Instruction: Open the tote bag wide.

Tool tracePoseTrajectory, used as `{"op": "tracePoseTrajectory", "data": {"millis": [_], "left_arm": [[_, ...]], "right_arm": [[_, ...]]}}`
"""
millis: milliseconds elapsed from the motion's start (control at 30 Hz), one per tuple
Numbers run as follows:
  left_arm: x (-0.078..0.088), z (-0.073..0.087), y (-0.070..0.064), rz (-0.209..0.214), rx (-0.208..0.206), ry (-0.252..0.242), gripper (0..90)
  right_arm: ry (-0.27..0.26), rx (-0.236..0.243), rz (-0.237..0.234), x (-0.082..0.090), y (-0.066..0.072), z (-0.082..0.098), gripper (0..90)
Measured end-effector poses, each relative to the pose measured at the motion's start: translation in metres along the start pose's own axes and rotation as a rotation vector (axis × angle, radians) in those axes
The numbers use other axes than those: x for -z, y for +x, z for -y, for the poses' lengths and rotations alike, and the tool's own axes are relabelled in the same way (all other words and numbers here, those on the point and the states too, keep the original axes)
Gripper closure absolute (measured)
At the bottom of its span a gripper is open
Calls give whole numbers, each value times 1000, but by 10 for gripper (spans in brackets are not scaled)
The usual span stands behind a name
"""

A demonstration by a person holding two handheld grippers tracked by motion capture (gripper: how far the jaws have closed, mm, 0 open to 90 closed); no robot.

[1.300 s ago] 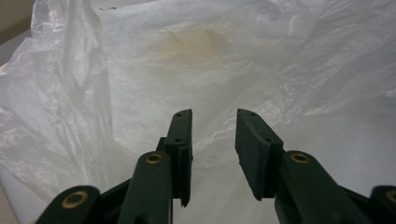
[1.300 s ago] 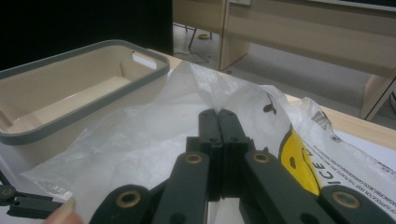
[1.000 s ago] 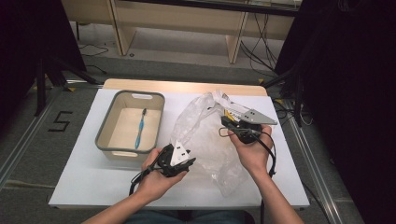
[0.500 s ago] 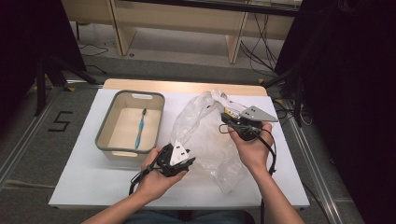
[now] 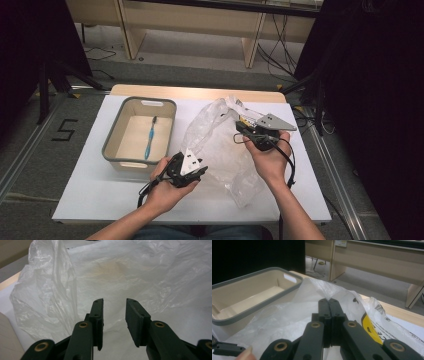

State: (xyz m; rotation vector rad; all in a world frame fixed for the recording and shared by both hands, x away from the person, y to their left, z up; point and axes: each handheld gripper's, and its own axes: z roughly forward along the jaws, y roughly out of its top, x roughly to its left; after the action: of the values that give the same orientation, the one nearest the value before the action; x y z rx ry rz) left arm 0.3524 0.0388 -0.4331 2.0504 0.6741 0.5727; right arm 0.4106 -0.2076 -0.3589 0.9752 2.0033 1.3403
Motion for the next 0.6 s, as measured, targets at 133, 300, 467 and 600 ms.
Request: {"op": "tracePoseTrajectory", "data": {"millis": [133, 300, 467, 600], "left_arm": [[5, -2, 5, -12, 10, -16, 623], [10, -3, 8, -38, 22, -23, 549], [15, -4, 10, -60, 28, -32, 485], [21, -6, 12, -78, 36, -33, 440]], "right_arm": [[3, 1, -3, -1, 1, 1, 900], [2, 2, -5, -2, 1, 1, 900], [2, 0, -5, -1, 1, 1, 900], [0, 2, -6, -1, 1, 1, 900]]}}
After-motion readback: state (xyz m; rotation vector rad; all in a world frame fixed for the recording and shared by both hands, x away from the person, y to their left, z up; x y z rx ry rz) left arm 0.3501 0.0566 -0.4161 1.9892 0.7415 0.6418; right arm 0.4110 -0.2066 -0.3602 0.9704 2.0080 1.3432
